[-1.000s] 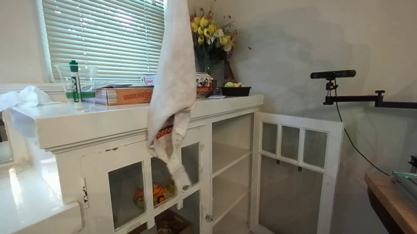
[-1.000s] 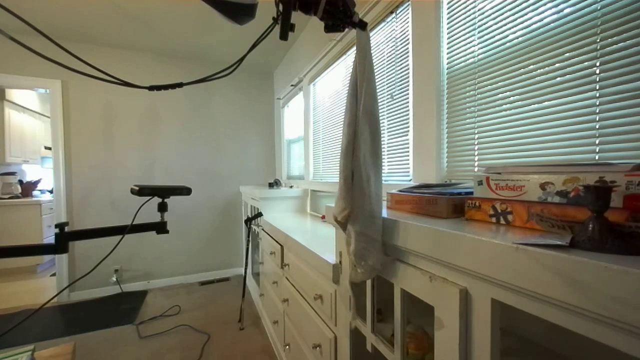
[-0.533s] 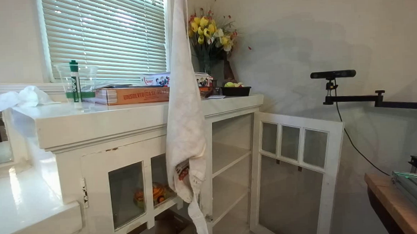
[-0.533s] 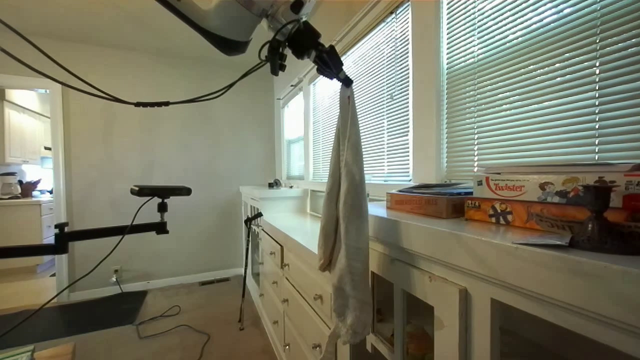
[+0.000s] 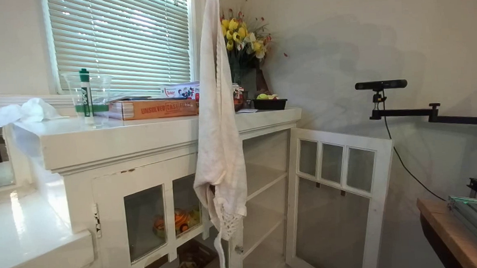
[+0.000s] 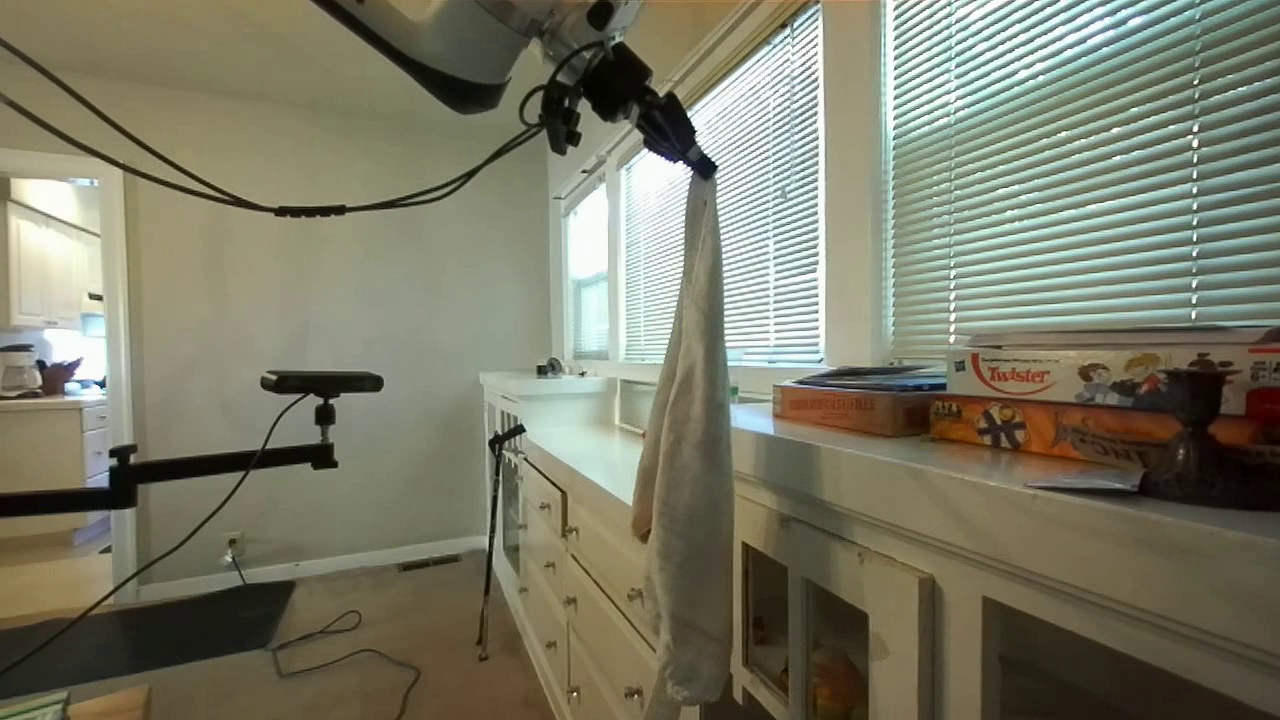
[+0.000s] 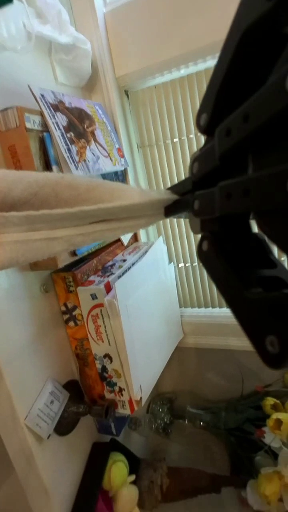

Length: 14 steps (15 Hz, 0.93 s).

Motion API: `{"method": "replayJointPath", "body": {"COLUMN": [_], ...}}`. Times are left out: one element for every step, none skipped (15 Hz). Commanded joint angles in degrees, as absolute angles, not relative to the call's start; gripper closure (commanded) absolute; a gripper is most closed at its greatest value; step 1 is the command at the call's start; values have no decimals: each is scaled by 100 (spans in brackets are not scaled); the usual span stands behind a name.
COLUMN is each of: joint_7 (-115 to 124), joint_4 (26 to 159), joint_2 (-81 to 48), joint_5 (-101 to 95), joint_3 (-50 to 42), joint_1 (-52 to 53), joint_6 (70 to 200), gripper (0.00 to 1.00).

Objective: Pick up the white towel and place it on the open cabinet door

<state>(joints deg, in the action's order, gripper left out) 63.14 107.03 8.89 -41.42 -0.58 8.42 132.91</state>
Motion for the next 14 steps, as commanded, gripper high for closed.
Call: {"method": "replayJointPath", "body": {"joint_7": [6669, 6723, 6717, 6759, 6787, 6885, 6914, 6961, 7021, 7084, 7137, 7215, 7297, 7016], "joint_4": [10642, 10610, 10553, 10487, 10443, 10385, 10315, 10249, 10187, 10119, 10049, 9988, 9928, 9976], "joint_2": [1093, 1171, 1278, 1352, 1482, 1544, 1670, 1800, 1918, 2044, 2167, 2275, 2382, 2177], "joint_5": [-4446, -4499, -4511, -4527, -4539, -4606, -4664, -4710, -4744, -4778, -4772, -4755, -4660, -4638], "joint_3": [71, 40, 6, -15, -35, -32, -35, -36, -41, -46, -68, -91, -142, -154], "joint_1": [163, 2, -149, -290, -429, -563, -689, -803, -906, -999, -1081, -1162, -1228, -1111], "joint_6": [12893, 12774, 12597, 12415, 12208, 12043, 11836, 11625, 11414, 11190, 10976, 10780, 10615, 10870], "gripper": [99, 99, 99, 99, 99, 99, 99, 99, 99, 99, 99, 99, 99, 99]}}
